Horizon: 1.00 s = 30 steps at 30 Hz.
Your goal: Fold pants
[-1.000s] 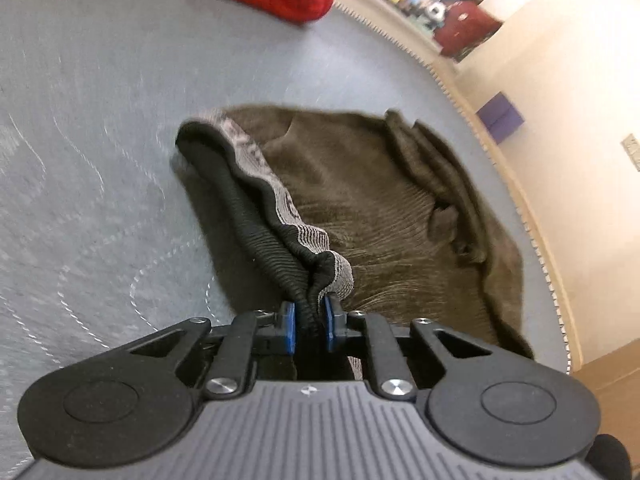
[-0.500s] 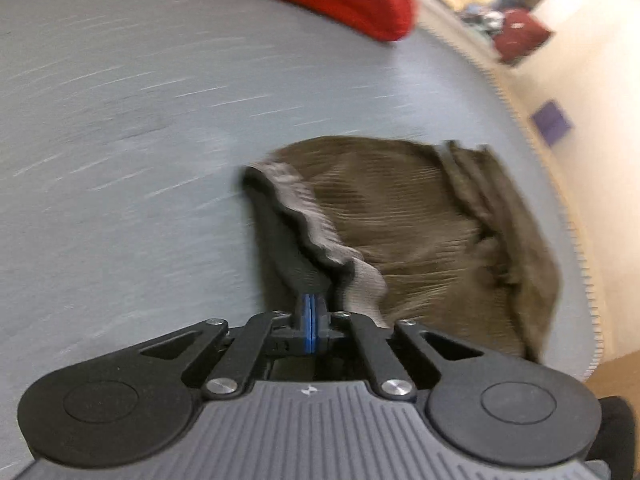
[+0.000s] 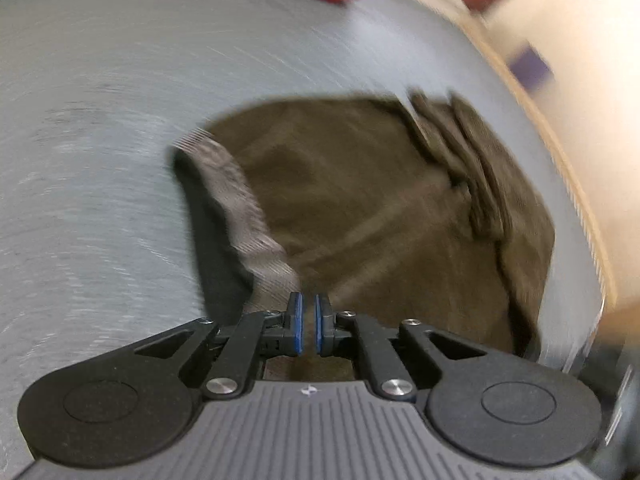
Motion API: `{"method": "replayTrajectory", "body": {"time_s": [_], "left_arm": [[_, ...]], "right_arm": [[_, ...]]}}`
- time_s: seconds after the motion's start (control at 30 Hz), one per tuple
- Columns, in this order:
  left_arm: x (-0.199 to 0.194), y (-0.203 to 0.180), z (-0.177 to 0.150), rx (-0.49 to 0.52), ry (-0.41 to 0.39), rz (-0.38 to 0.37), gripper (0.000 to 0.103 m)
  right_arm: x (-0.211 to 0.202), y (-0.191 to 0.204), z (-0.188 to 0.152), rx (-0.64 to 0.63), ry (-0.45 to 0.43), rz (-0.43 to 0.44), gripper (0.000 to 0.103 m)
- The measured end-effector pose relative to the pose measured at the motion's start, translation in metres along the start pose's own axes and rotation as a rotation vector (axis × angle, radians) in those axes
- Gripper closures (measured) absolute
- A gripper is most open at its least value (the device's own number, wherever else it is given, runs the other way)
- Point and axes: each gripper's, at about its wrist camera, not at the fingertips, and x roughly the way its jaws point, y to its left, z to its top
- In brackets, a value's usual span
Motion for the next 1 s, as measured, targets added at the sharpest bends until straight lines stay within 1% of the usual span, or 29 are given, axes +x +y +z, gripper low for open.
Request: {"method": "replayTrajectory", "body": {"time_s": [0.03,0.07,0.1,0.13,0.17,0.2,0.23,0.27,0.3,0.33,0.37,0.4,0.43,0.47,0.53,0.6,0.7,0.8,0.87,0.9,0.97,1.0], "left_arm": [[0.009,-0.009,-0.005,0.047,0.028,0.006,0.097],[0.016,-0.015,-0.008,0.085,0.057,0.014,0.093],[0.027,-0.021,-0.012,0.124,0.102,0.033,0.091],[0.04,-0.023,-0.017,0.157,0.165,0.078,0.082],[0.053,-0.024,-0.023,0.2,0.235,0.151,0.08],[0.058,-0.026,-0.028,0.253,0.259,0.19,0.08],[0.057,-0.032,-0.028,0.295,0.26,0.207,0.079],[0.052,-0.037,-0.026,0.306,0.252,0.221,0.076],[0.043,-0.043,-0.021,0.311,0.212,0.238,0.073],[0.032,-0.05,-0.017,0.318,0.17,0.242,0.066],[0.022,-0.056,-0.013,0.319,0.129,0.227,0.059],[0.01,-0.062,-0.009,0.313,0.086,0.2,0.056],[0.0,-0.067,-0.005,0.302,0.049,0.175,0.05],[-0.008,-0.073,-0.001,0.294,0.021,0.157,0.045],[-0.012,-0.09,0.008,0.292,-0.01,0.148,0.041],[-0.01,-0.106,0.015,0.307,-0.018,0.158,0.039],[-0.01,-0.127,0.022,0.354,-0.027,0.159,0.036],[-0.012,-0.14,0.025,0.387,-0.036,0.149,0.036],[-0.009,-0.155,0.029,0.404,-0.05,0.144,0.031],[-0.01,-0.159,0.03,0.411,-0.059,0.143,0.03],[-0.01,-0.163,0.035,0.419,-0.071,0.146,0.03],[-0.011,-0.163,0.035,0.419,-0.077,0.15,0.03]], "right_arm": [[-0.004,-0.02,-0.002,0.018,0.001,-0.037,0.077],[-0.006,-0.044,-0.009,0.045,0.005,-0.075,0.076],[-0.006,-0.067,-0.013,0.079,0.013,-0.114,0.075],[-0.006,-0.085,-0.017,0.112,0.019,-0.146,0.075],[-0.008,-0.108,-0.021,0.147,0.022,-0.177,0.074],[-0.009,-0.124,-0.026,0.173,0.022,-0.199,0.073],[-0.008,-0.143,-0.029,0.197,0.022,-0.22,0.071],[-0.009,-0.155,-0.033,0.215,0.022,-0.235,0.07],[-0.006,-0.171,-0.035,0.236,0.022,-0.254,0.068],[-0.002,-0.181,-0.037,0.252,0.024,-0.266,0.068],[0.003,-0.191,-0.038,0.267,0.023,-0.273,0.067],[0.009,-0.201,-0.039,0.288,0.02,-0.276,0.065],[0.015,-0.213,-0.042,0.31,0.017,-0.278,0.06],[0.025,-0.219,-0.043,0.333,0.016,-0.283,0.059],[0.042,-0.231,-0.045,0.375,0.026,-0.288,0.056],[0.061,-0.243,-0.045,0.41,0.061,-0.279,0.056],[0.081,-0.257,-0.046,0.42,0.11,-0.301,0.055],[0.098,-0.263,-0.047,0.421,0.157,-0.322,0.055],[0.1,-0.262,-0.048,0.409,0.171,-0.34,0.056],[0.1,-0.261,-0.048,0.393,0.173,-0.355,0.057],[0.098,-0.259,-0.049,0.356,0.176,-0.376,0.069],[0.097,-0.258,-0.049,0.337,0.176,-0.372,0.086]]}}
